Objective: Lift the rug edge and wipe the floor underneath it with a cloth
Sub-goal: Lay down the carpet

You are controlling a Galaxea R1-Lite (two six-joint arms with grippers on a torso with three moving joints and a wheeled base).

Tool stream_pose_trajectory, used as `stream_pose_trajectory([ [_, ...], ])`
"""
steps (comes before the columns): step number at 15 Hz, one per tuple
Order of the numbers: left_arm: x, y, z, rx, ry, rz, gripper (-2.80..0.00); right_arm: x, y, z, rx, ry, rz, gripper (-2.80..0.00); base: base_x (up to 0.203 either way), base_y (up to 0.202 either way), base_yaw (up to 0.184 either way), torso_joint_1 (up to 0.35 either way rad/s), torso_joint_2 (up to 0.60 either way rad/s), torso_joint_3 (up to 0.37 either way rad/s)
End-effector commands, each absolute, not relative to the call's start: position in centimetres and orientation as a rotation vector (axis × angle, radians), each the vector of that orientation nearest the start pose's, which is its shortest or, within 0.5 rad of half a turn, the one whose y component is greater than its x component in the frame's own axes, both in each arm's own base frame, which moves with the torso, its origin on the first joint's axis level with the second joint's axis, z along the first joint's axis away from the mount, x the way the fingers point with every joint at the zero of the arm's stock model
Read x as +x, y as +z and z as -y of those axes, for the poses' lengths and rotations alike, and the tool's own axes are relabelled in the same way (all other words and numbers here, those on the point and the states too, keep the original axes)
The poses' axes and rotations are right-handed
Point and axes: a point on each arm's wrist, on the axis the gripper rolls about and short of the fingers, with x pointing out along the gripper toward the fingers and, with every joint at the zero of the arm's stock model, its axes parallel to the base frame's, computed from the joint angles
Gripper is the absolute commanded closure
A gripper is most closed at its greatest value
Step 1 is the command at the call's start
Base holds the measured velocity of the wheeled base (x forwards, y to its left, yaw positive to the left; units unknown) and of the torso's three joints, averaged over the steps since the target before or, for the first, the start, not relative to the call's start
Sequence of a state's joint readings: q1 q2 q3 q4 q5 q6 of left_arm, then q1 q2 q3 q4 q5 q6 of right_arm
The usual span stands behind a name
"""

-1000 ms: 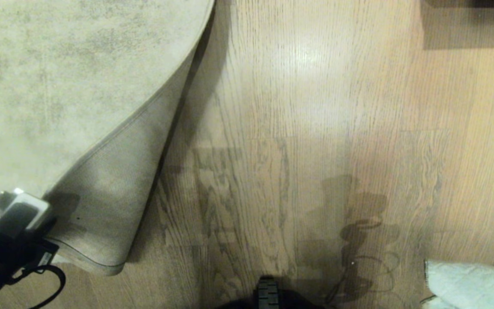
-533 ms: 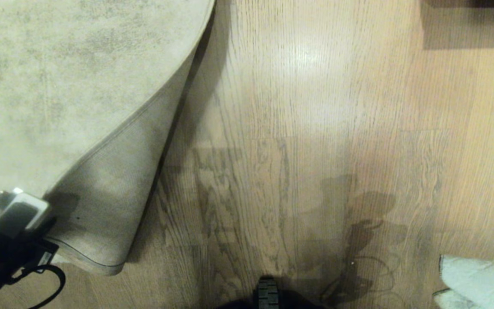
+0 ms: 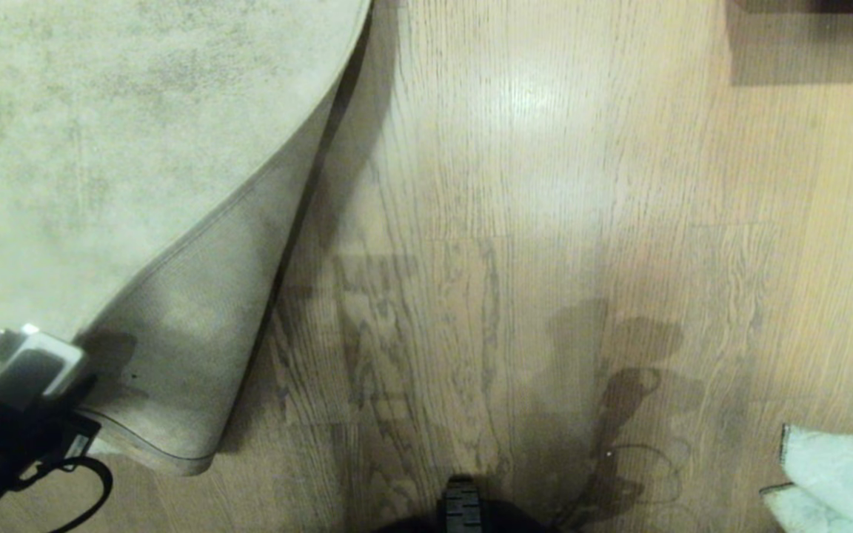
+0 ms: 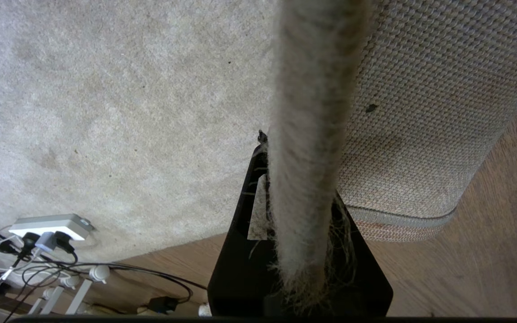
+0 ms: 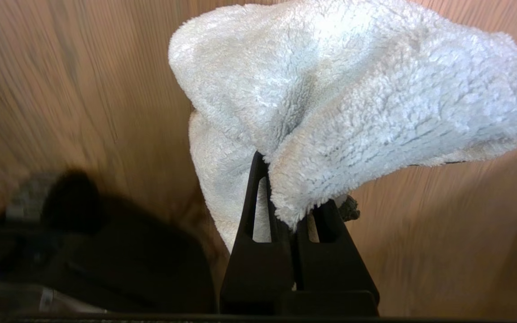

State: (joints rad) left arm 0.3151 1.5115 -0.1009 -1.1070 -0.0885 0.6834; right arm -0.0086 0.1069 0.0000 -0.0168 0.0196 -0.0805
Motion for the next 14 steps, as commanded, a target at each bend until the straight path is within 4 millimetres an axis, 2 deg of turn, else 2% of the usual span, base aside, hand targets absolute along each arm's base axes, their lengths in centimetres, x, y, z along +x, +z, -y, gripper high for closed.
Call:
stream_pose_trajectory([
  [1, 17.41, 10.93, -5.48, 0.62, 0.116, -0.355, 0.0, -2.28, 7.72, -0.05, -0.061, 0.016, 0.018, 0.0, 0.0, 0.0, 0.0, 0.0, 0.0, 0.0],
  [3, 17.44, 10.96, -5.49, 0.619, 0.117, -0.353, 0.0, -2.28, 7.72, -0.04, -0.016, 0.012, 0.017, 0.0, 0.0, 0.0, 0.0, 0.0, 0.0, 0.0],
  [14, 17.24, 11.32, -5.39, 0.623, 0.121, -0.334, 0.0, -2.28, 7.72, -0.04, -0.014, 0.012, 0.017, 0.0, 0.0, 0.0, 0.0, 0.0, 0.0, 0.0],
])
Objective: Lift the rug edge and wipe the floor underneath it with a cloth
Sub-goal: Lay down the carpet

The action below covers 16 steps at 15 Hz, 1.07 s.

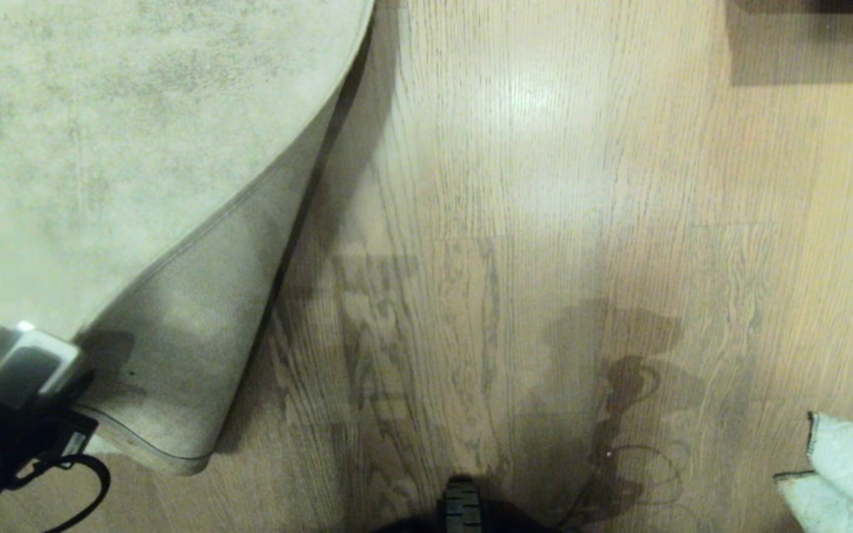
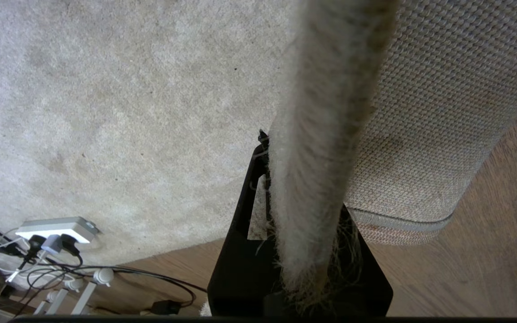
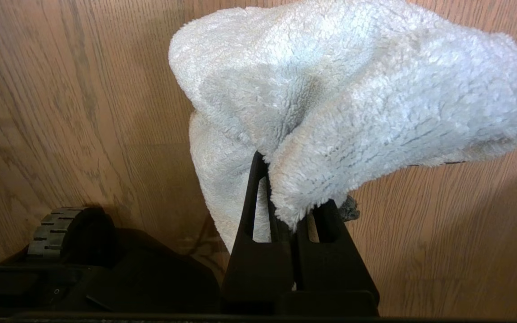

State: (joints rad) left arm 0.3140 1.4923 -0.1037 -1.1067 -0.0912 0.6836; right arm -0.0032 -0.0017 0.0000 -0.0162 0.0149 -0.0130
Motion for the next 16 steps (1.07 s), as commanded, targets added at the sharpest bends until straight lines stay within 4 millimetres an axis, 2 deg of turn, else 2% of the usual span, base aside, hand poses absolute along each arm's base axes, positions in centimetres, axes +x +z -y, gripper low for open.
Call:
stream_pose_trajectory([
  [1, 17.3, 11.3, -5.4, 0.623, 0.121, -0.333, 0.0, -2.3, 7.7, 0.0, -0.014, 0.012, 0.017, 0.0, 0.0, 0.0, 0.0, 0.0, 0.0, 0.0],
  [10, 16.2, 10.0, -4.9, 0.494, 0.098, -0.382, 0.0, -2.3, 7.7, 0.0, -0.014, 0.012, 0.017, 0.0, 0.0, 0.0, 0.0, 0.0, 0.0, 0.0],
  [16, 15.9, 10.2, -4.6, 0.461, 0.105, -0.37, 0.0, -2.3, 7.7, 0.0, -0.014, 0.012, 0.017, 0.0, 0.0, 0.0, 0.0, 0.0, 0.0, 0.0],
])
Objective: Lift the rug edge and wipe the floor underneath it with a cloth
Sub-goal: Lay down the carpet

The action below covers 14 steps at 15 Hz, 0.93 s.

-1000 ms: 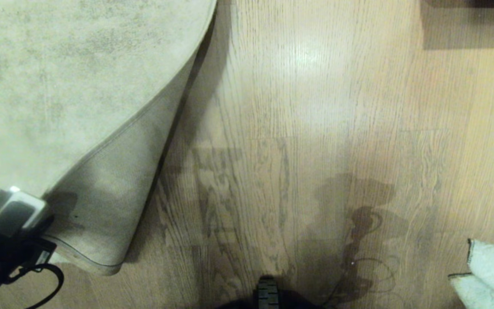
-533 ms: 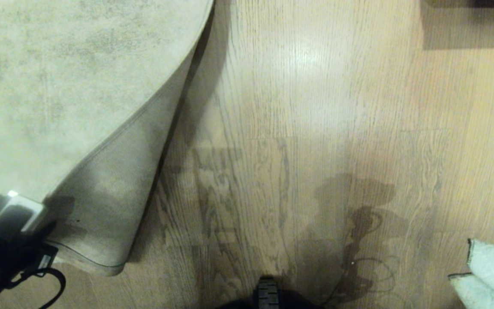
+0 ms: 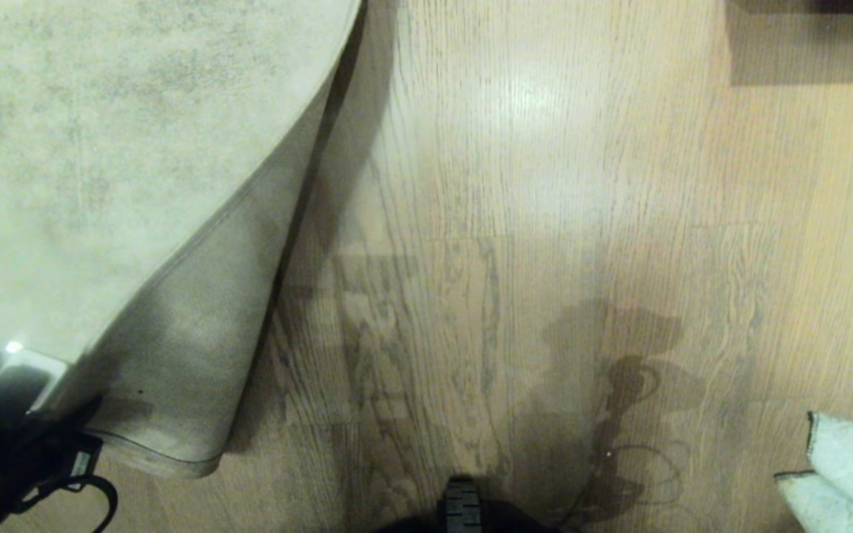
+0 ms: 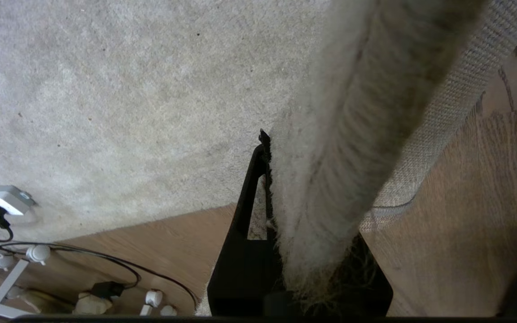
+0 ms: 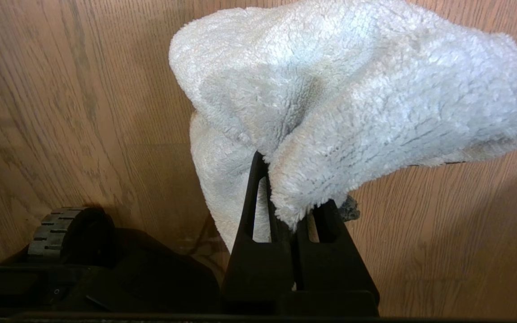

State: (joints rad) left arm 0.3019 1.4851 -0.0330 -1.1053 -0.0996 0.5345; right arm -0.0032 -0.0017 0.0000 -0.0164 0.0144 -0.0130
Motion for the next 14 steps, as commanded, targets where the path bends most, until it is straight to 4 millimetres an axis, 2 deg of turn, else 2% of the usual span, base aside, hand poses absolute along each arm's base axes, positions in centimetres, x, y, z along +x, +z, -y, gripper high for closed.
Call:
stream_pose_trajectory([
  [1, 15.8, 10.3, -4.5, 0.447, 0.106, -0.36, -2.8, -2.3, 7.7, 0.0, -0.014, 0.012, 0.017, 0.0, 0.0, 0.0, 0.0, 0.0, 0.0, 0.0],
  [7, 15.6, 11.0, -4.0, 0.399, 0.094, -0.31, -2.8, -2.3, 7.7, 0.0, -0.014, 0.012, 0.017, 0.0, 0.0, 0.0, 0.0, 0.0, 0.0, 0.0],
  [14, 14.5, 13.3, -3.2, 0.327, 0.108, -0.157, -2.8, -2.3, 7.7, 0.0, -0.014, 0.012, 0.017, 0.0, 0.0, 0.0, 0.0, 0.0, 0.0, 0.0],
])
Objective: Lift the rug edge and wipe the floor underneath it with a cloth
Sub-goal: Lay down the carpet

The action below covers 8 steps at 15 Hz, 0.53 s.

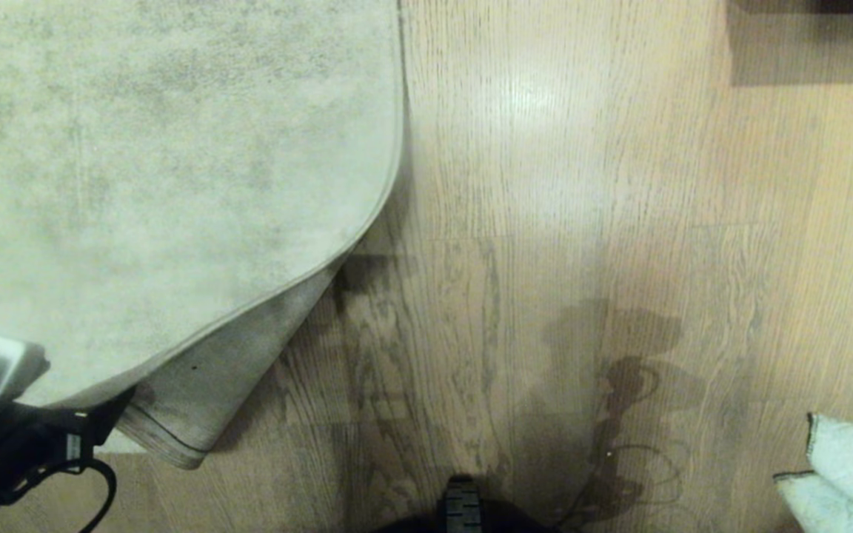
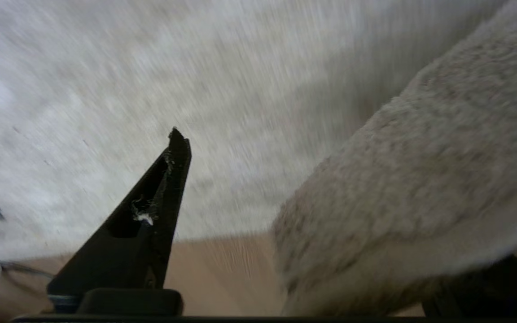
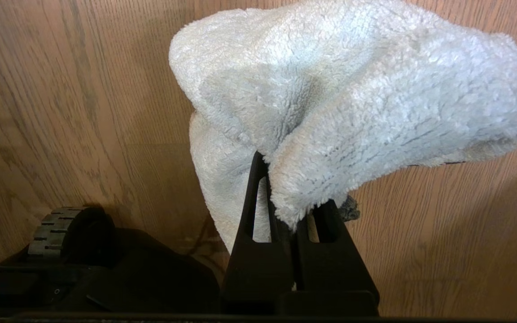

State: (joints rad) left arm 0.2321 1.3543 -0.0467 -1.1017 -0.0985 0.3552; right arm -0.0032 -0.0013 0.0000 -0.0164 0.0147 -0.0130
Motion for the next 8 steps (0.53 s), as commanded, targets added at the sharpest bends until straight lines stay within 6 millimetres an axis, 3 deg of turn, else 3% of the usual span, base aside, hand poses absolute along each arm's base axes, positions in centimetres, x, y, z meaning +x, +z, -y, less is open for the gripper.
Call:
stream_pose_trajectory([
  [1, 14.2, 13.8, -3.1, 0.324, 0.112, -0.129, -2.8, -2.3, 7.7, 0.0, -0.014, 0.012, 0.017, 0.0, 0.0, 0.0, 0.0, 0.0, 0.0, 0.0],
  [8, 10.9, 16.3, -1.9, 0.252, 0.098, 0.08, -2.8, -2.3, 7.7, 0.0, -0.014, 0.012, 0.017, 0.0, 0.0, 0.0, 0.0, 0.0, 0.0, 0.0],
])
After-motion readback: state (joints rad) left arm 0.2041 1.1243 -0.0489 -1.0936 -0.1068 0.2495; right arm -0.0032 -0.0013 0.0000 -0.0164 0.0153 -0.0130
